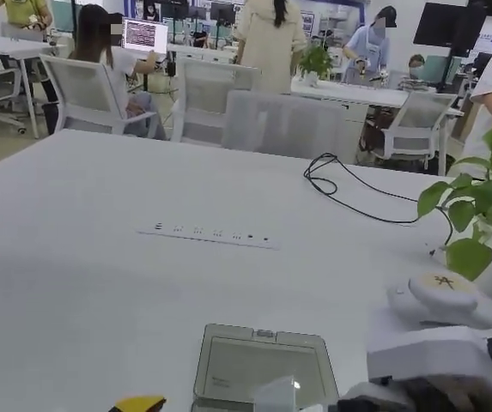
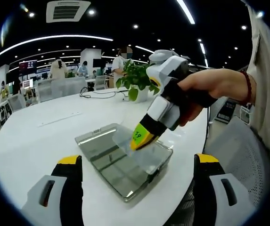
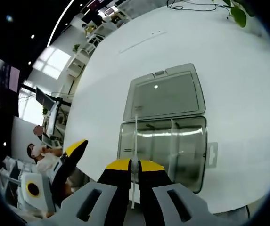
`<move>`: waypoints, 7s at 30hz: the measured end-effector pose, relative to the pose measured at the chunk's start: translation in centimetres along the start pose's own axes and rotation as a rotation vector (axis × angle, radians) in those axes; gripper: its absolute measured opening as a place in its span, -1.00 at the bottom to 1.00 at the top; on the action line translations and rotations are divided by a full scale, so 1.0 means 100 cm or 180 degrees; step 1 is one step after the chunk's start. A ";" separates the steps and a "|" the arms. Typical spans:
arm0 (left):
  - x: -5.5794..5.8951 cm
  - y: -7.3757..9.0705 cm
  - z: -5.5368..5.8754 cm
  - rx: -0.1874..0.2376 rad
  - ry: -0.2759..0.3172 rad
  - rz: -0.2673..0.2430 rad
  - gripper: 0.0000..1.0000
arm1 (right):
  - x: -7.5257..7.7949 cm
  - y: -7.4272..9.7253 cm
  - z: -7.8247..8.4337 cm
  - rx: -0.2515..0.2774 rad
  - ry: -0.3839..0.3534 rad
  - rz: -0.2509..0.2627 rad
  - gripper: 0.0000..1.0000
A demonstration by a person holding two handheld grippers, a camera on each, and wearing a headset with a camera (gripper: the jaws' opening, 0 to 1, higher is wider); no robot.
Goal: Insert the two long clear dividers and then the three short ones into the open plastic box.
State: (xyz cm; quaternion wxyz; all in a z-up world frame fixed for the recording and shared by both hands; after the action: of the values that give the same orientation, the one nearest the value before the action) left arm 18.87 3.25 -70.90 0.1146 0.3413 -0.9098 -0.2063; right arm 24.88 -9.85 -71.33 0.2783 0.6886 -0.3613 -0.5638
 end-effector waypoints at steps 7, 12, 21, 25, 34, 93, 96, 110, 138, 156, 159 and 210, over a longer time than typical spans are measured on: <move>-0.003 -0.003 0.002 -0.0014 -0.0052 0.0021 1.00 | 0.004 -0.011 -0.002 -0.0158 -0.0047 0.0112 -0.87; -0.004 -0.003 0.003 -0.0017 -0.0072 0.0022 1.00 | 0.008 -0.017 -0.004 -0.0215 -0.0092 0.0143 -0.87; -0.008 -0.004 0.006 0.0003 0.0011 0.0003 0.97 | 0.011 -0.028 -0.008 -0.0352 -0.0181 0.0151 -0.87; -0.009 -0.003 0.005 0.0050 0.0067 -0.0004 0.95 | 0.011 -0.032 -0.008 -0.0401 -0.0191 0.0145 -0.87; -0.014 -0.002 0.006 0.0077 0.0156 -0.0039 0.90 | 0.013 -0.036 -0.009 -0.0460 -0.0225 0.0158 -0.87; -0.020 0.000 0.005 0.0032 0.0149 -0.0193 0.73 | -0.009 -0.071 -0.011 -0.0752 0.1281 0.1301 -0.85; -0.021 0.000 0.005 0.0027 0.0148 -0.0197 0.73 | -0.007 -0.073 -0.010 -0.0751 0.1269 0.1316 -0.85; -0.021 0.000 0.006 -0.0019 0.0132 -0.0207 0.73 | -0.006 -0.070 -0.011 -0.0629 0.1593 0.0920 -0.68; -0.013 0.009 -0.003 -0.0062 0.0133 -0.0379 0.66 | 0.005 -0.016 -0.014 -0.0474 0.2530 0.0589 -0.22; -0.010 0.013 -0.003 -0.0098 0.0157 -0.0462 0.63 | 0.038 0.017 -0.009 -0.0475 0.2719 0.0496 -0.19; -0.010 0.014 -0.003 -0.0102 0.0155 -0.0478 0.63 | 0.048 0.022 -0.007 -0.0496 0.2771 0.0507 -0.17; -0.009 0.023 -0.001 -0.0165 0.0246 -0.0704 0.51 | 0.147 0.024 -0.003 -0.1416 0.4810 0.0474 -0.20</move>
State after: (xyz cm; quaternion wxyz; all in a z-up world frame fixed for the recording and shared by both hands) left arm 18.21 5.40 -69.85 0.1350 0.4442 -0.8559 -0.2278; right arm 26.20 -23.13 -77.86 0.6164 0.7872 0.0016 0.0176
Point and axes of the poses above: the centre of the closed fingertips' face, and the gripper's own axes: y roughly backward along the fingers, x roughly to its right, z roughly out of its underside, the point moved 8 cm from there along y, roughly backward along the fingers, and after that the axes turned 6 degrees about -x, right-handed, at the moved point
